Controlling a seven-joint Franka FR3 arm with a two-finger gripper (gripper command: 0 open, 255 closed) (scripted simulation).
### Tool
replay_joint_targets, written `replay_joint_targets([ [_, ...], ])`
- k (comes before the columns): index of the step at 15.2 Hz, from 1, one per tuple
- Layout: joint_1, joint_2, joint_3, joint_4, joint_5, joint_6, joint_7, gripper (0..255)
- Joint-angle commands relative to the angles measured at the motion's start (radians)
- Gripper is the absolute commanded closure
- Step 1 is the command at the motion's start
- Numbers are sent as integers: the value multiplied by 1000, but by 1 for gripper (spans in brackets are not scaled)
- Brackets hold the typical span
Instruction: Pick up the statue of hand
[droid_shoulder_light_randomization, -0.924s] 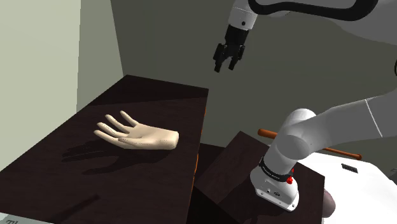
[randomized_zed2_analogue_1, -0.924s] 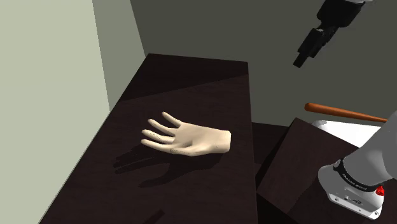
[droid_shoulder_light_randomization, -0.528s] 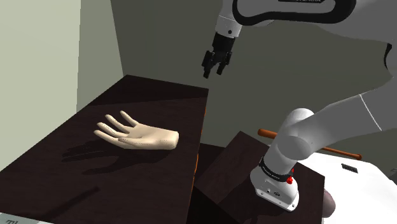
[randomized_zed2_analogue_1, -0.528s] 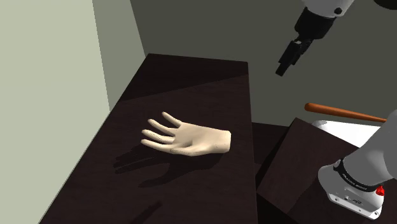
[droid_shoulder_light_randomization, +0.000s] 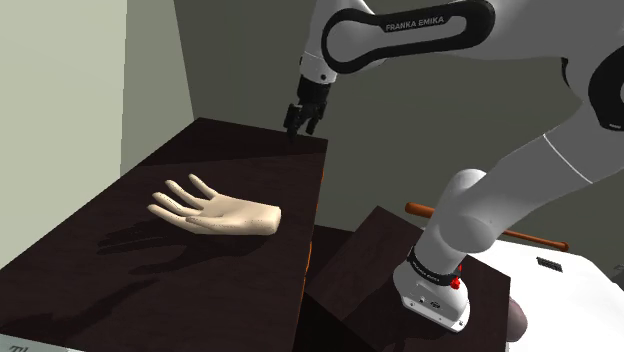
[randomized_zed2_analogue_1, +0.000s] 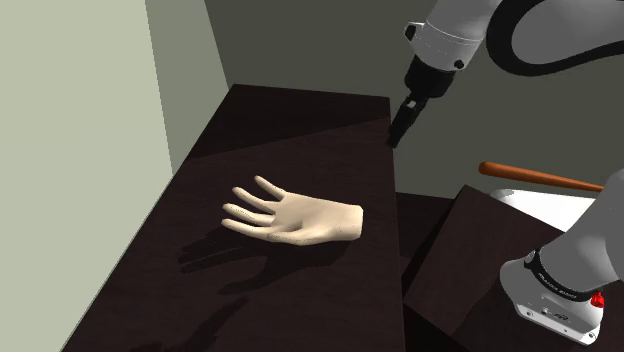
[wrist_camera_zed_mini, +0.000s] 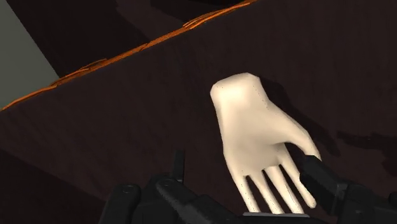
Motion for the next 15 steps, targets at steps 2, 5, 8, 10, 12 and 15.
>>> replay_joint_targets([
  [2,27,89,19,13,11,85,-33,0],
  [5,51,178,40,38,18,158,-63,0],
  [8,75,269,61,71,21,224,-91,0],
  [10,90,331,76,97,20,264,-108,0],
  [12,104,392,91,127,17,302,-123,0],
  [15,126,485,113,177,5,352,-144,0],
])
